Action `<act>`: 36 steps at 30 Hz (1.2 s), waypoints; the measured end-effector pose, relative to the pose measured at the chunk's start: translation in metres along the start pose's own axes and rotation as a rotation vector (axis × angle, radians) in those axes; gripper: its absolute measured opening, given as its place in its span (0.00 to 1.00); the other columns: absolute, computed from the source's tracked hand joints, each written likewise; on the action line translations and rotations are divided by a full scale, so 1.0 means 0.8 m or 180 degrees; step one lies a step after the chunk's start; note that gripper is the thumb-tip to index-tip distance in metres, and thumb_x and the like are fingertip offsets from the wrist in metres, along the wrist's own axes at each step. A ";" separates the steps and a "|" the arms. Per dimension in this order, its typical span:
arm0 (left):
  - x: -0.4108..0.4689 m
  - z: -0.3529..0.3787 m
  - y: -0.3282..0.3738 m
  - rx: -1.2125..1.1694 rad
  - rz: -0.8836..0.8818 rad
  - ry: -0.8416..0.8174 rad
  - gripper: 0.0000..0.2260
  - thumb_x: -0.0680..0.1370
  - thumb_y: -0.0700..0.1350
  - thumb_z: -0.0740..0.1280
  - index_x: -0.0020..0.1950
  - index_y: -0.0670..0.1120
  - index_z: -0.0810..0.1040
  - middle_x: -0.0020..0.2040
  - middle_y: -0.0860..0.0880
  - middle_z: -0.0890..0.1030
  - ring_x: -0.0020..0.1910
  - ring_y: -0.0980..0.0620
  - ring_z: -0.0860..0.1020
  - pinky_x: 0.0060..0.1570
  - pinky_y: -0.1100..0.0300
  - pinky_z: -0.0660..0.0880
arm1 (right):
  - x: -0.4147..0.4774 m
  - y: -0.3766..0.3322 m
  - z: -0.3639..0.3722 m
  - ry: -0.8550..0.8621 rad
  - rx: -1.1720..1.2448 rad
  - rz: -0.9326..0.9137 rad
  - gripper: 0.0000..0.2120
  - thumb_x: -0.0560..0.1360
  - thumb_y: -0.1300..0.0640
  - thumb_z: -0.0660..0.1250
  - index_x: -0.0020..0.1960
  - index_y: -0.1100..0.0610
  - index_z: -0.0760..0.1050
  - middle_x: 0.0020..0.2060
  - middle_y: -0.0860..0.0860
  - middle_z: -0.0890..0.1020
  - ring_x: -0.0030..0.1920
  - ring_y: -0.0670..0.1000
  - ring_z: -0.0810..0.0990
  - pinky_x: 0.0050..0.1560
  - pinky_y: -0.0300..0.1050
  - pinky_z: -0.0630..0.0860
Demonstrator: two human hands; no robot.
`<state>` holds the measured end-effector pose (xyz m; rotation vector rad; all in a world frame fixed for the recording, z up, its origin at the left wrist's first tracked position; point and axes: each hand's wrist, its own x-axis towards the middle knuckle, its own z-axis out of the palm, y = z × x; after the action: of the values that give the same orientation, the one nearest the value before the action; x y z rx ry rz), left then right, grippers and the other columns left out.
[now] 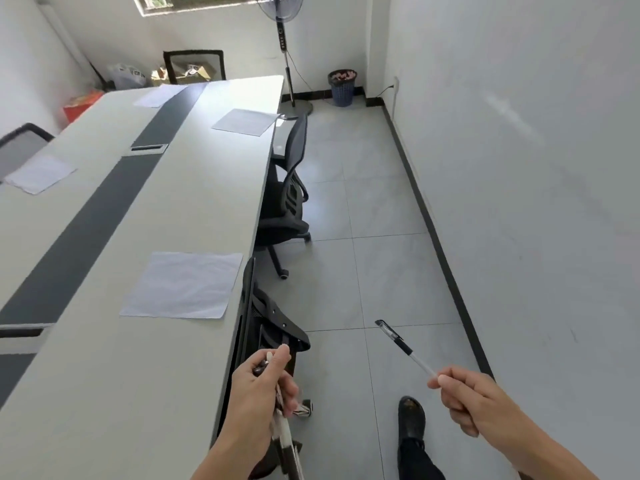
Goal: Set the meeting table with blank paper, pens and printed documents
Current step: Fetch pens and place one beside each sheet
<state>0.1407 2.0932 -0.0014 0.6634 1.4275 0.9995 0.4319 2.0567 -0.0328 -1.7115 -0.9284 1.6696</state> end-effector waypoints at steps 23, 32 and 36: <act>0.182 -0.011 0.120 -0.2056 -0.0029 0.2076 0.10 0.79 0.40 0.63 0.39 0.41 0.68 0.24 0.46 0.68 0.19 0.51 0.67 0.18 0.64 0.62 | 0.408 -0.311 0.104 -0.1739 -0.1376 -0.0040 0.10 0.79 0.62 0.60 0.51 0.64 0.79 0.28 0.50 0.70 0.26 0.49 0.66 0.27 0.40 0.62; 0.262 -0.089 0.182 -0.2255 0.0222 0.2321 0.13 0.79 0.51 0.63 0.40 0.43 0.69 0.25 0.46 0.67 0.21 0.49 0.67 0.22 0.63 0.64 | 0.508 -0.408 0.237 -0.1858 -0.2037 -0.0507 0.07 0.77 0.58 0.68 0.47 0.62 0.82 0.35 0.53 0.80 0.32 0.49 0.74 0.30 0.39 0.65; 0.269 -0.108 0.179 -0.2288 0.0170 0.2676 0.15 0.79 0.51 0.64 0.38 0.44 0.67 0.26 0.46 0.66 0.20 0.50 0.66 0.19 0.64 0.61 | 0.575 -0.413 0.314 -0.1762 -0.2558 -0.0788 0.07 0.77 0.54 0.69 0.46 0.58 0.82 0.31 0.51 0.74 0.28 0.47 0.68 0.29 0.39 0.64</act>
<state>0.0057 2.3296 0.0112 -0.3023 1.5727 1.8282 0.1436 2.6038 -0.0608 -1.4696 -2.2067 1.7415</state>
